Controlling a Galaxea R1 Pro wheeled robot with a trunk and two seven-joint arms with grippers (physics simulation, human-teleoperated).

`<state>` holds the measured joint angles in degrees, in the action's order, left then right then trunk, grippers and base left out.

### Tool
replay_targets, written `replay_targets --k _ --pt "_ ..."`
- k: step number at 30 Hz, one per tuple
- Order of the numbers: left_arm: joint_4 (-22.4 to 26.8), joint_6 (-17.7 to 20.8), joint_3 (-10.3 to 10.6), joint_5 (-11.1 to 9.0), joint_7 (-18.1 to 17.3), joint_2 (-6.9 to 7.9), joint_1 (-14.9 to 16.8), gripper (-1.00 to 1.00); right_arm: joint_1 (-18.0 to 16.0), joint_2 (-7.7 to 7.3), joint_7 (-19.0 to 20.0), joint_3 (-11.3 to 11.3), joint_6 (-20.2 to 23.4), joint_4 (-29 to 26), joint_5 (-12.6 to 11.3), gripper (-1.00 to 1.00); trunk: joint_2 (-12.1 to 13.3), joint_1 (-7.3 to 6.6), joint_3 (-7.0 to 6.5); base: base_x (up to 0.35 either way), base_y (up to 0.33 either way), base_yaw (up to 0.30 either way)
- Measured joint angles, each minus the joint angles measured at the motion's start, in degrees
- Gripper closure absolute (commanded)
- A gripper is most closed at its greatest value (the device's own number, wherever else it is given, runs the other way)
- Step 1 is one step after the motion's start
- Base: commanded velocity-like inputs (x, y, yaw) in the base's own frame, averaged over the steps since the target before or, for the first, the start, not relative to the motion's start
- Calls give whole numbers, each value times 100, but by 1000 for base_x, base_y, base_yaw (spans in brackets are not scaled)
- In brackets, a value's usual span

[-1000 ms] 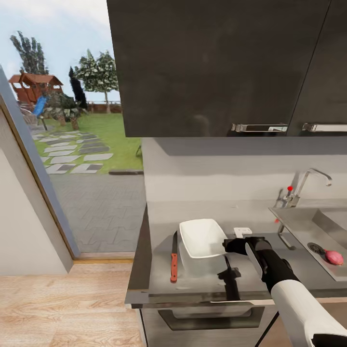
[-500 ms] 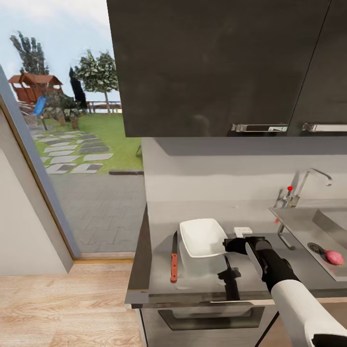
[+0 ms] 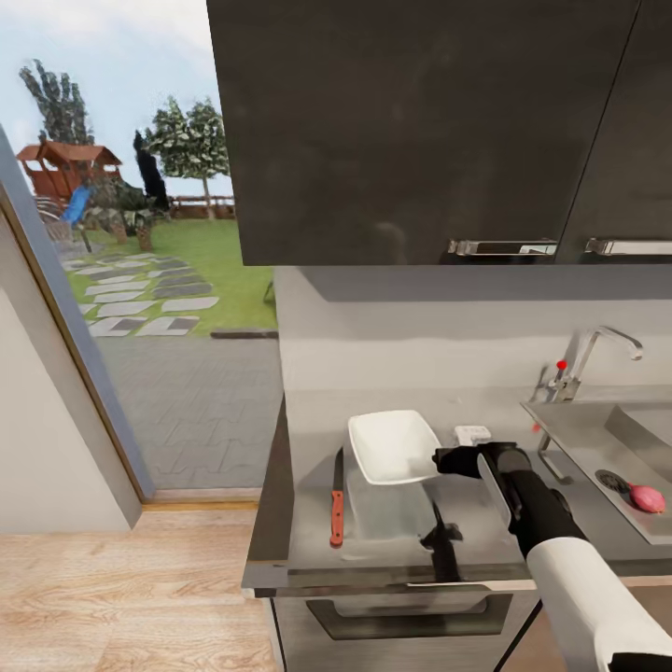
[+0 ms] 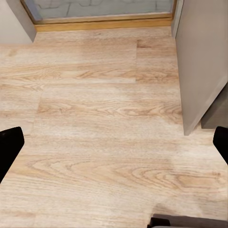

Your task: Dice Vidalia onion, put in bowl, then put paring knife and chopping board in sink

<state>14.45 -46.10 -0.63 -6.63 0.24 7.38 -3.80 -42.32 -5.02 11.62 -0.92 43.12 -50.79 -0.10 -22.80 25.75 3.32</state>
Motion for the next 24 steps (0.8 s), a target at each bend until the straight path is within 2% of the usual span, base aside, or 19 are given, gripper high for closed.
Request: replay_targets --k 3,10,24 --pt "-3 0 0 0 0 0 -4 -100 0 0 0 -2 214 -202 -4 100 0 0 0 0 0 0" --pt "-2 -1 -3 3 0 0 -3 -100 1 0 -7 -1 293 -349 4 100 1 0 0 0 64 0" --pt "2 -1 -6 5 0 0 -4 -100 1 -10 -8 1 298 -363 4 100 0 -1 0 34 280 0"
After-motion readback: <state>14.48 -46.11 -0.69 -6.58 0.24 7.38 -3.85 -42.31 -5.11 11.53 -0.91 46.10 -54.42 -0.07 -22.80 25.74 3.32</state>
